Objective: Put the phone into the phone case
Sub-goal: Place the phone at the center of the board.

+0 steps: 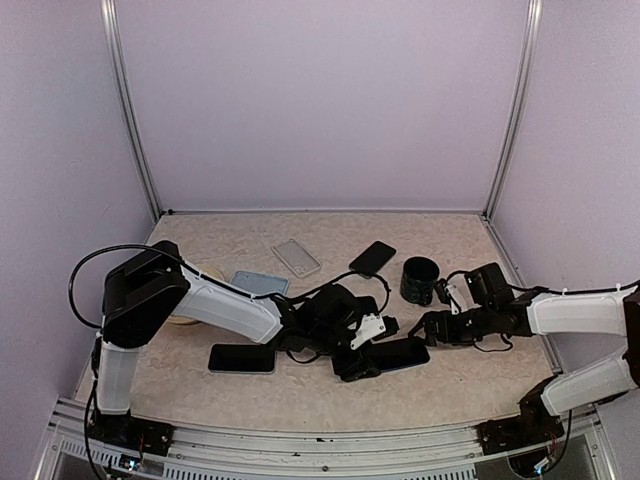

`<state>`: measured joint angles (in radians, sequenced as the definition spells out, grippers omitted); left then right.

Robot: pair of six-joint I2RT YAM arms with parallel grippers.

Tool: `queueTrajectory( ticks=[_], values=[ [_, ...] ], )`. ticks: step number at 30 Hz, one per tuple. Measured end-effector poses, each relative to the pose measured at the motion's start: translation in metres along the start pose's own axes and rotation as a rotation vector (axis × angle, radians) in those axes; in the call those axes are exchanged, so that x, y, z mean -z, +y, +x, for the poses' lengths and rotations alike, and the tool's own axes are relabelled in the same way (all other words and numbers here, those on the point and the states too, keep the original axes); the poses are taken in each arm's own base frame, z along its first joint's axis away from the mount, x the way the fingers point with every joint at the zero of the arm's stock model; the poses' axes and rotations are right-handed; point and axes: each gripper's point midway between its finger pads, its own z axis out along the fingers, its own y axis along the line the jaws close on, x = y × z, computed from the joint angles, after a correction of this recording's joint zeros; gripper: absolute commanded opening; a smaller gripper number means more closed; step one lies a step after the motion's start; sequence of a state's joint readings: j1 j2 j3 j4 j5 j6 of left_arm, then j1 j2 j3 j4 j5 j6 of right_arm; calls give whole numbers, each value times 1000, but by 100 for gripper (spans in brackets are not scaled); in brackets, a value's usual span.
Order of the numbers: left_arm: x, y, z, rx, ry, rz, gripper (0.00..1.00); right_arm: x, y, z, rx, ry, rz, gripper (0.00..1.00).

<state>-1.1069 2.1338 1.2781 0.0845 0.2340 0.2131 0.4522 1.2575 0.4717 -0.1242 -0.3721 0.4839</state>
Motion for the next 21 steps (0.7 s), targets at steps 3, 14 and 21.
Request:
queueTrajectory(
  ticks=[3, 14, 21],
  values=[
    [0, -1, 1, 2, 7, -6, 24, -2, 4, 1, 12, 4, -11, 100],
    [-1, -1, 1, 1, 8, -6, 67, -4, 4, 4, 12, 9, -16, 100],
    [-2, -1, 0, -4, 5, -2, 86, -4, 4, 5, 8, 12, -17, 100]
  ],
)
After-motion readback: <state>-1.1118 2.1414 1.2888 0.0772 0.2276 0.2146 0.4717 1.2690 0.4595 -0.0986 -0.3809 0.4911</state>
